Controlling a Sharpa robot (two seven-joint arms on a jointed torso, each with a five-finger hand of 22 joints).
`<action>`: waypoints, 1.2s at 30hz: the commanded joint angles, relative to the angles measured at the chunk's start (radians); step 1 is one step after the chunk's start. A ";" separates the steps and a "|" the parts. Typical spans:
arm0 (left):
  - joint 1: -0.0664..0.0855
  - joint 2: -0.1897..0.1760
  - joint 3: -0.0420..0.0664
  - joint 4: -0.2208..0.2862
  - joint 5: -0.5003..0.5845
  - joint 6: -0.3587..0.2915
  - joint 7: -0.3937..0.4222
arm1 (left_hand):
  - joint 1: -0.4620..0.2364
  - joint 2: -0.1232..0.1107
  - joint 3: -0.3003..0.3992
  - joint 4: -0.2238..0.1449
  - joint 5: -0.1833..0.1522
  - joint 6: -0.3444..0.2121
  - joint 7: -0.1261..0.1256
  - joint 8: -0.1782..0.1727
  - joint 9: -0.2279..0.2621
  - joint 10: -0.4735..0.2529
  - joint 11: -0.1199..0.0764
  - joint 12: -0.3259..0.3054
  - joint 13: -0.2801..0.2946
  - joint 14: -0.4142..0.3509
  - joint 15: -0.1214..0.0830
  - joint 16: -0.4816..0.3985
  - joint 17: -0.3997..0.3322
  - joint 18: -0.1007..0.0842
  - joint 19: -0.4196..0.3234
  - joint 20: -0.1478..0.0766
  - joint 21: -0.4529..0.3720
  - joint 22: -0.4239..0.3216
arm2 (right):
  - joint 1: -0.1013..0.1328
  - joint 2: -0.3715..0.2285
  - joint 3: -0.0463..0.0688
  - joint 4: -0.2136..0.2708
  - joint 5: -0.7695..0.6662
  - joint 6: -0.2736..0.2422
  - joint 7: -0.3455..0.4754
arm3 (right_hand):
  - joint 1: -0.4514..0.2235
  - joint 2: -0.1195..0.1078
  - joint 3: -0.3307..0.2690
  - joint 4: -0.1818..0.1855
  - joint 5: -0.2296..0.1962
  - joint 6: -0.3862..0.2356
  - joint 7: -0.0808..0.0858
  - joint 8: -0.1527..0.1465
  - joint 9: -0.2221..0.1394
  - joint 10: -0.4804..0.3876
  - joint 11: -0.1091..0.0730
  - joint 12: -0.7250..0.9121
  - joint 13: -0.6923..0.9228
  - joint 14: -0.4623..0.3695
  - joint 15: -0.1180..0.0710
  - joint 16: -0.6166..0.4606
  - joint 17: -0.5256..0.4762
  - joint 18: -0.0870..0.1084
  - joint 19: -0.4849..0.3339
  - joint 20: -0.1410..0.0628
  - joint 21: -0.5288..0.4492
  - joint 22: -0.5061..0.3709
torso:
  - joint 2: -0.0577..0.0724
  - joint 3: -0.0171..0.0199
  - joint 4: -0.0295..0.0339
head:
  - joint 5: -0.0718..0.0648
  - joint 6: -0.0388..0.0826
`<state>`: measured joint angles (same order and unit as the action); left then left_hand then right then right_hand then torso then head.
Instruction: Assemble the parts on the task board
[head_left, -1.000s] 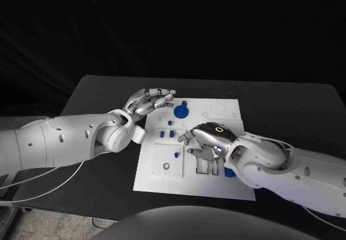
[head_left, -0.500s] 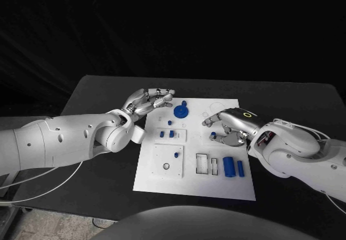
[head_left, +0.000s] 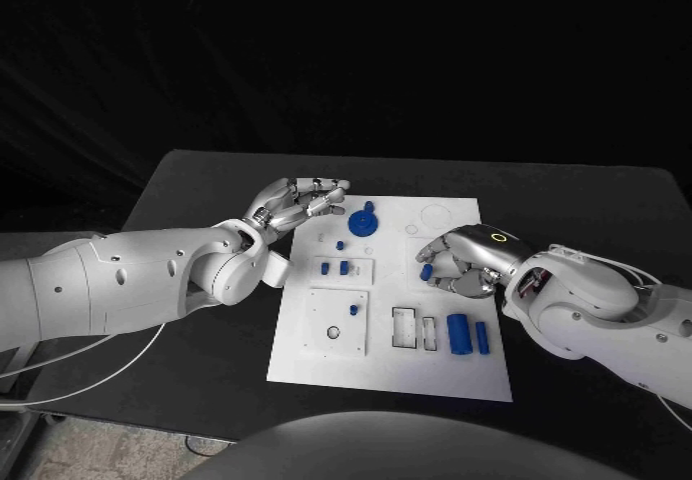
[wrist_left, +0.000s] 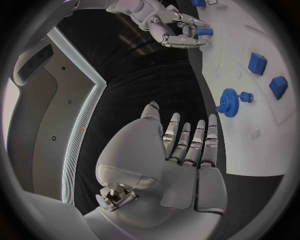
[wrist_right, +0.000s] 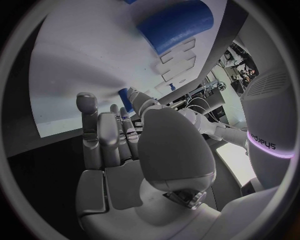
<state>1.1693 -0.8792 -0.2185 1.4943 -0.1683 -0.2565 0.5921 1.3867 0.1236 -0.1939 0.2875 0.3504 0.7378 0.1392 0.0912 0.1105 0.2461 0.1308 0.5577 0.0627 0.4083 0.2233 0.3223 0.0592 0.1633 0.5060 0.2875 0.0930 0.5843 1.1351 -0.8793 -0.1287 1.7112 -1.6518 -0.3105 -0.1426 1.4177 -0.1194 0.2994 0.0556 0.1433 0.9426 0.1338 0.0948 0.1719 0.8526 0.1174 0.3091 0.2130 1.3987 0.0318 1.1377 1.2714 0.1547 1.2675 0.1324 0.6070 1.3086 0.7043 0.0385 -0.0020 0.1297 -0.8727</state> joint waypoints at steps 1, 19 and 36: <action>-0.001 0.001 0.001 0.003 0.003 0.011 0.012 | 0.004 0.004 -0.005 0.002 0.003 -0.002 0.004 0.003 -0.001 -0.001 0.003 0.006 0.000 0.002 -0.003 0.003 0.001 -0.020 0.006 0.002 0.003 -0.001 | -0.004 0.005 0.000 -0.005 -0.020 0.002 0.012 | 0.006 0.006 -0.007 0.002 0.006 0.022 -0.006 0.011 0.007 0.019 -0.002 0.016 0.003 0.008 0.000 0.006 0.002 -0.003 0.009 0.000 0.007 0.051 | 0.000 -0.0003 0.0013 | -0.001 0.000; -0.003 0.006 0.001 -0.001 0.003 0.015 0.009 | 0.008 0.007 -0.005 0.002 0.006 -0.002 0.003 0.003 -0.001 0.000 0.005 0.009 0.000 0.005 -0.002 0.007 0.001 -0.021 0.006 0.002 0.003 -0.002 | -0.012 0.022 0.000 -0.023 -0.012 -0.060 0.054 | 0.053 0.055 0.023 -0.015 0.024 0.128 -0.026 0.072 0.063 0.133 -0.035 0.081 0.013 0.023 -0.025 0.032 0.013 -0.007 0.034 -0.021 0.048 0.068 | 0.000 -0.0011 0.0017 | 0.000 0.000; -0.008 0.010 0.001 -0.007 0.003 0.019 0.001 | 0.010 0.018 -0.005 0.004 0.009 0.000 0.009 0.006 -0.001 0.000 0.005 0.010 0.000 0.004 0.000 0.009 0.001 -0.023 0.006 0.002 0.004 -0.004 | 0.038 -0.038 0.000 0.099 0.072 -0.122 0.052 | 0.074 0.060 0.022 -0.033 0.026 0.140 -0.011 0.087 0.093 0.174 -0.053 0.092 0.011 0.032 -0.042 0.039 0.016 -0.011 0.047 -0.038 0.070 0.074 | -0.002 -0.0003 -0.0008 | 0.013 0.000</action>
<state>1.1619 -0.8714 -0.2185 1.4874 -0.1680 -0.2555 0.5886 1.3960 0.1328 -0.1938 0.2876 0.3542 0.7378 0.1392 0.0912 0.1106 0.2461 0.1308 0.5619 0.0627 0.4082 0.2233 0.3261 0.0591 0.1525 0.5060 0.2875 0.0930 0.5811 1.1659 -0.9141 -0.1287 1.7941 -1.6170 -0.4108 -0.0921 1.4850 -0.0609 0.3243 0.0273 0.1649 1.0844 0.1161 0.1818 0.2657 1.0006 0.0858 0.3975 0.2233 1.4326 -0.0022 1.1763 1.2881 0.1545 1.3130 0.0965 0.6739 1.3086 0.7027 0.0379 -0.0012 0.1426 -0.8727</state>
